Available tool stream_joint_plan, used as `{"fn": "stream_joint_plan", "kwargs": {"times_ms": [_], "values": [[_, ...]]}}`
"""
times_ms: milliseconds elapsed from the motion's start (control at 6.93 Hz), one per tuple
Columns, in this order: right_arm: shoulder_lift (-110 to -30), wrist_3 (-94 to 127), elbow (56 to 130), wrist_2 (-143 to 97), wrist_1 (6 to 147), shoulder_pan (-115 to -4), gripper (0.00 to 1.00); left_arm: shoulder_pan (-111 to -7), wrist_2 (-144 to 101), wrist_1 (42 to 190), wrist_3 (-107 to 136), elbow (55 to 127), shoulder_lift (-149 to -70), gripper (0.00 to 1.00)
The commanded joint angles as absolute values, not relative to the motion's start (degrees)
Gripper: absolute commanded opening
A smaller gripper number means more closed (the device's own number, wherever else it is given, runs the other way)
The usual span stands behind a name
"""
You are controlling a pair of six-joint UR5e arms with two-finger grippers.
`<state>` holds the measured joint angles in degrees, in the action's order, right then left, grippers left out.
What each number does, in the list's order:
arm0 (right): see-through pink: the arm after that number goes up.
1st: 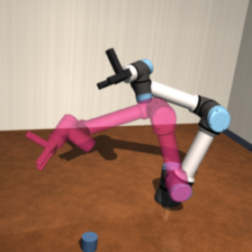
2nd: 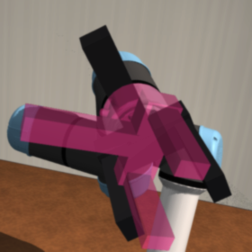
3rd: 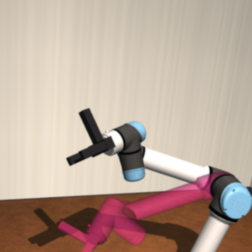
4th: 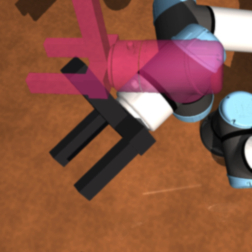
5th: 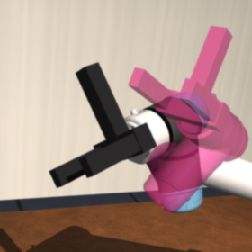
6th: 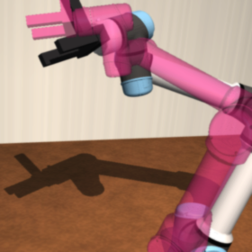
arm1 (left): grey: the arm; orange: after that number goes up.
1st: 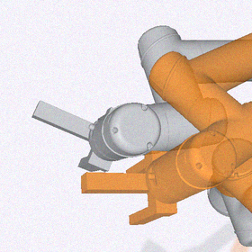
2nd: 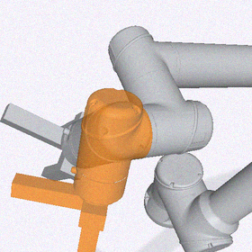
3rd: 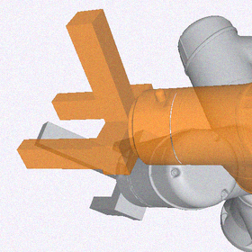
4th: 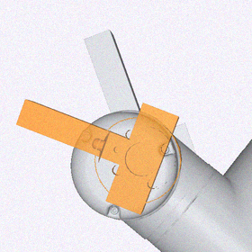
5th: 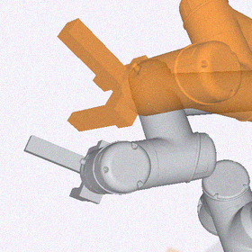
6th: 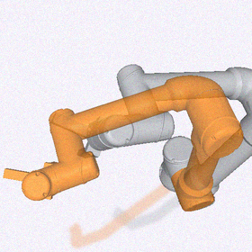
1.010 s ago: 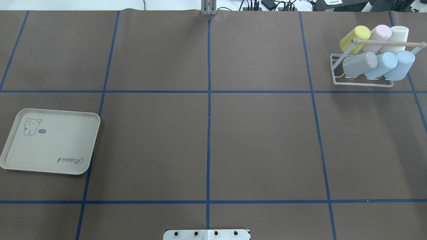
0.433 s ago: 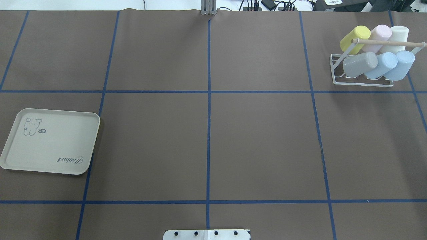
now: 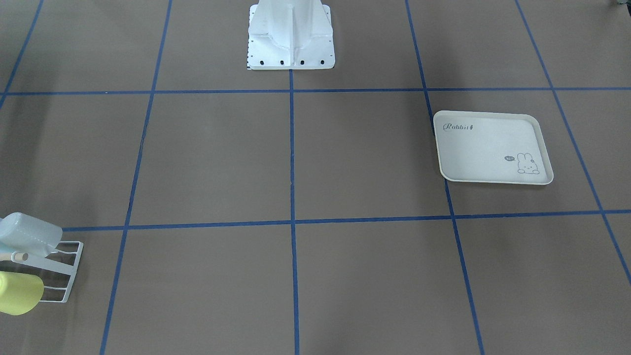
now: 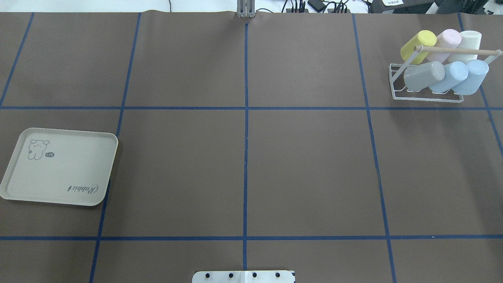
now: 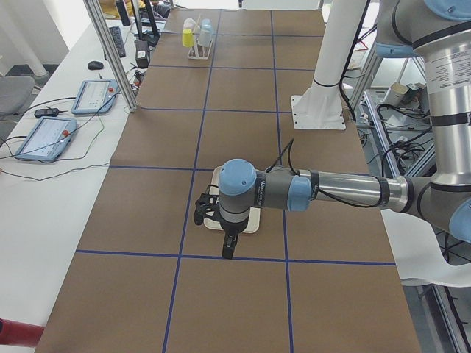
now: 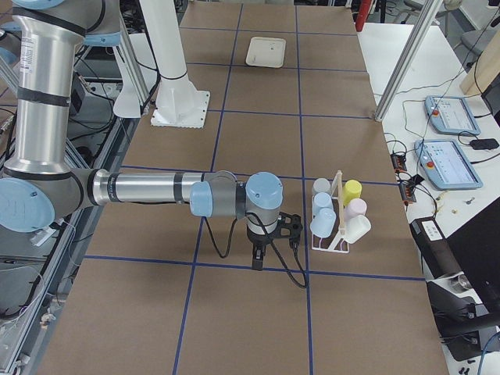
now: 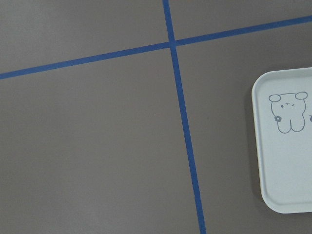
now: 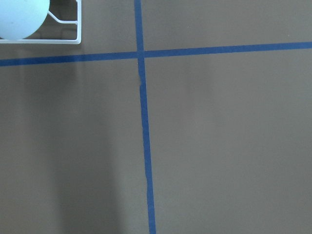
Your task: Transfer IKEA cup to right arm and place on rack
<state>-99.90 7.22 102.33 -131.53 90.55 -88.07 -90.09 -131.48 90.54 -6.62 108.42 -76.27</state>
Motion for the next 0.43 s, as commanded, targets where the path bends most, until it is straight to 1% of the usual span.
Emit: {"fn": "stream_joint_plan", "kwargs": {"times_ms": [0,289], "values": [[-100.4,7.3,102.5,-133.3,90.5,-88.1,1.0,-90.1,-131.5,90.6,-6.6,110.0,-76.5,1.0],[-101.2,7.2,102.4,-133.3,90.6,-88.1,1.0,-90.1,-131.6,90.7,-6.6,110.4,-76.5,1.0]]}}
